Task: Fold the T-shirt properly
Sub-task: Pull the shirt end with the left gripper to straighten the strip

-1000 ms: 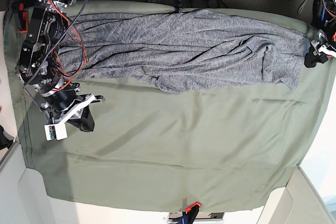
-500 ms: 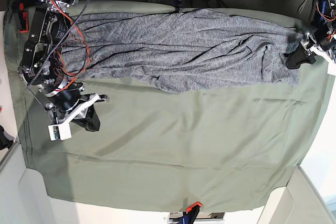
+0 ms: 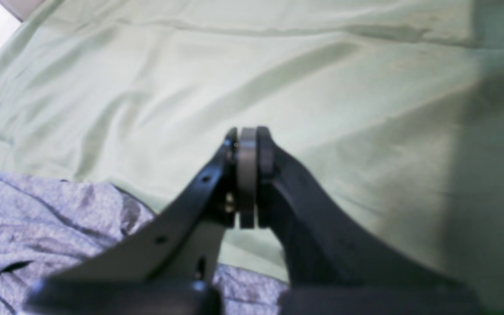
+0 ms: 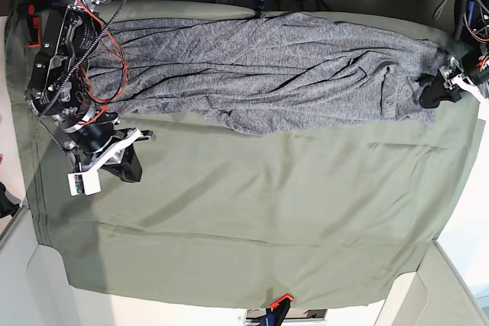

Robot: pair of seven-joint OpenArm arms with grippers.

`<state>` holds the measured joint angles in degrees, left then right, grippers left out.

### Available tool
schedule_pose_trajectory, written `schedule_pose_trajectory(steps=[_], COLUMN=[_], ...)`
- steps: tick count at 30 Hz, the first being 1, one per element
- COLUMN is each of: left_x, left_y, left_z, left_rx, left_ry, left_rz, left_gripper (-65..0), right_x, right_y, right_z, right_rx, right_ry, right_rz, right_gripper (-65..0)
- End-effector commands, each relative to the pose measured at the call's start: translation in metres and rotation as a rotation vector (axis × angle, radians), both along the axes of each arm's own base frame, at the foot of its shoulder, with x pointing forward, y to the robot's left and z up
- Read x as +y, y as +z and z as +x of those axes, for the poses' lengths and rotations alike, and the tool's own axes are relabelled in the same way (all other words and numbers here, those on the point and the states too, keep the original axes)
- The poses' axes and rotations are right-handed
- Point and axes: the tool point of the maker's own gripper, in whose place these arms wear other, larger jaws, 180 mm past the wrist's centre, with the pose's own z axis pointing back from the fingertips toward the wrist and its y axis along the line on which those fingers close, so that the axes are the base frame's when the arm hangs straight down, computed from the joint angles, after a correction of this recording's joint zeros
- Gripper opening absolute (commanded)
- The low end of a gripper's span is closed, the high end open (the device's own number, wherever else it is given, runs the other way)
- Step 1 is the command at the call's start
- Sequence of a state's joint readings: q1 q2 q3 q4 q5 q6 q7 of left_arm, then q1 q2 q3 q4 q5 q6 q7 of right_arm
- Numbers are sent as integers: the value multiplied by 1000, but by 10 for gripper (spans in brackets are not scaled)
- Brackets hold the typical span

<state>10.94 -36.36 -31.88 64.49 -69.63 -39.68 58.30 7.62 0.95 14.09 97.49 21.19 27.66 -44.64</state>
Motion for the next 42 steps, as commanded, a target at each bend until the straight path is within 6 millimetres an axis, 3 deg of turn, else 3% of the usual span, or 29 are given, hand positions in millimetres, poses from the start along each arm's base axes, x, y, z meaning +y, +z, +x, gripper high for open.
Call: schedule_pose_trajectory(steps=[1,12,23,35,42], left_x=[12,11,32,33,13], left_y=[15,34,27,-12,-12], left_z=[7,18,18,-8,-16], left_rx=[-32,-41,-23,102,101], left_ry=[-4,-118,-112,-90,-86], left_rz=[40,243,409,352,199], left_gripper=[-207,-208,-208,-207,-208], right_x=[1,2,2,3,5], right_y=[20,22,23,23,24], right_z=[9,9,10,9,9], right_rx=[-70,-86,-86,-87,-86], right_ry=[-1,9,9,11,15], right_rz=[17,17,17,24,40], right_gripper=[-650,-650,-650,-650,-650])
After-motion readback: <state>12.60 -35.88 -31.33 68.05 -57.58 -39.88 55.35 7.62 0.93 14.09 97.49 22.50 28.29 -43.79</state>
